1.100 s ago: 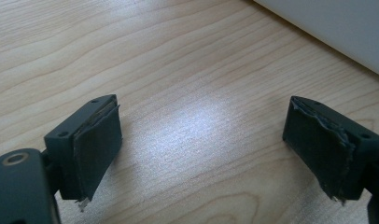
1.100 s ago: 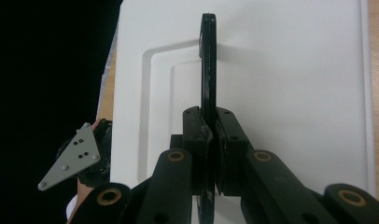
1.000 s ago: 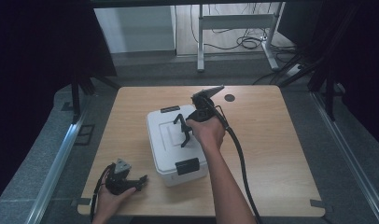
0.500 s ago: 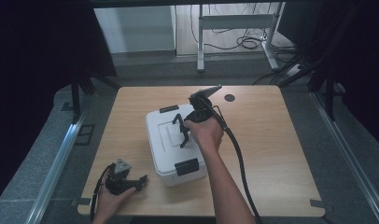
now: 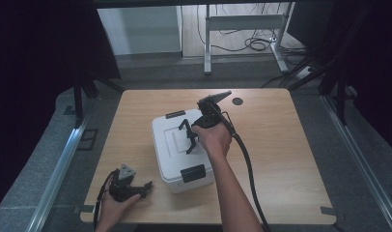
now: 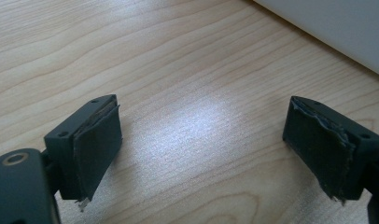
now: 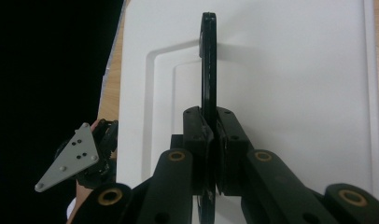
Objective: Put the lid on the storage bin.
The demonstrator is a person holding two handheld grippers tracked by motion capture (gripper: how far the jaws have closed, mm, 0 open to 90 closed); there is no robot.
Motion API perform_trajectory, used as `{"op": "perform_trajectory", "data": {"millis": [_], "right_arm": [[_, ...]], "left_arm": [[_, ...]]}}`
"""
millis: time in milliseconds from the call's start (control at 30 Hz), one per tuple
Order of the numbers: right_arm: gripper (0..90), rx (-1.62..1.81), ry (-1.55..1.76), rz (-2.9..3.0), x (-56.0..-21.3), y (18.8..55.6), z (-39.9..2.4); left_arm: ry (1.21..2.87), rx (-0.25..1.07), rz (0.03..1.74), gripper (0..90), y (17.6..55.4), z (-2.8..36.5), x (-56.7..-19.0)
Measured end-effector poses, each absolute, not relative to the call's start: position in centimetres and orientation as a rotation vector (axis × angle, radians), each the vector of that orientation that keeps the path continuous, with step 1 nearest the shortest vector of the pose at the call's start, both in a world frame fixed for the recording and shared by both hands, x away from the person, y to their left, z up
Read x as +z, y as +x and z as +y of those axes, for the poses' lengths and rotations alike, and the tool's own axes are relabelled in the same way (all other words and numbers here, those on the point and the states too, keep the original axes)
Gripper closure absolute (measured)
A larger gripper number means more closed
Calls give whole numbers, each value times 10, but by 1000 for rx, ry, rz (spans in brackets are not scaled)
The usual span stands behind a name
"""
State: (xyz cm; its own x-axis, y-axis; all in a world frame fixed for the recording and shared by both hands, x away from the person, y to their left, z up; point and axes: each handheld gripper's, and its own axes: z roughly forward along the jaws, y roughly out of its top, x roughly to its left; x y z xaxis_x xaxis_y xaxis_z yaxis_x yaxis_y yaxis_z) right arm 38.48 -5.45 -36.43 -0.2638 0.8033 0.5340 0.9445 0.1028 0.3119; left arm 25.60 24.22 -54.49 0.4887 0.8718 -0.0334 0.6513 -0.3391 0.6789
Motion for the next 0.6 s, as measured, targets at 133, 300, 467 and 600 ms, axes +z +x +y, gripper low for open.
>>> {"op": "perform_trajectory", "data": {"millis": [133, 300, 467, 600], "right_arm": [[756, -907, -1714, -2170, -363, 384, -54], [678, -992, -1678, -2170, -352, 381, -66], [598, -1045, -1669, -2191, -343, 379, -96], [565, -1075, -1659, -2205, -342, 379, -114]], "left_arm": [[2101, 448, 1248, 116, 256, 242, -545], [2102, 447, 1246, 116, 256, 242, -545], [2102, 446, 1245, 116, 256, 242, -545], [2104, 448, 1242, 116, 256, 242, -545]]}}
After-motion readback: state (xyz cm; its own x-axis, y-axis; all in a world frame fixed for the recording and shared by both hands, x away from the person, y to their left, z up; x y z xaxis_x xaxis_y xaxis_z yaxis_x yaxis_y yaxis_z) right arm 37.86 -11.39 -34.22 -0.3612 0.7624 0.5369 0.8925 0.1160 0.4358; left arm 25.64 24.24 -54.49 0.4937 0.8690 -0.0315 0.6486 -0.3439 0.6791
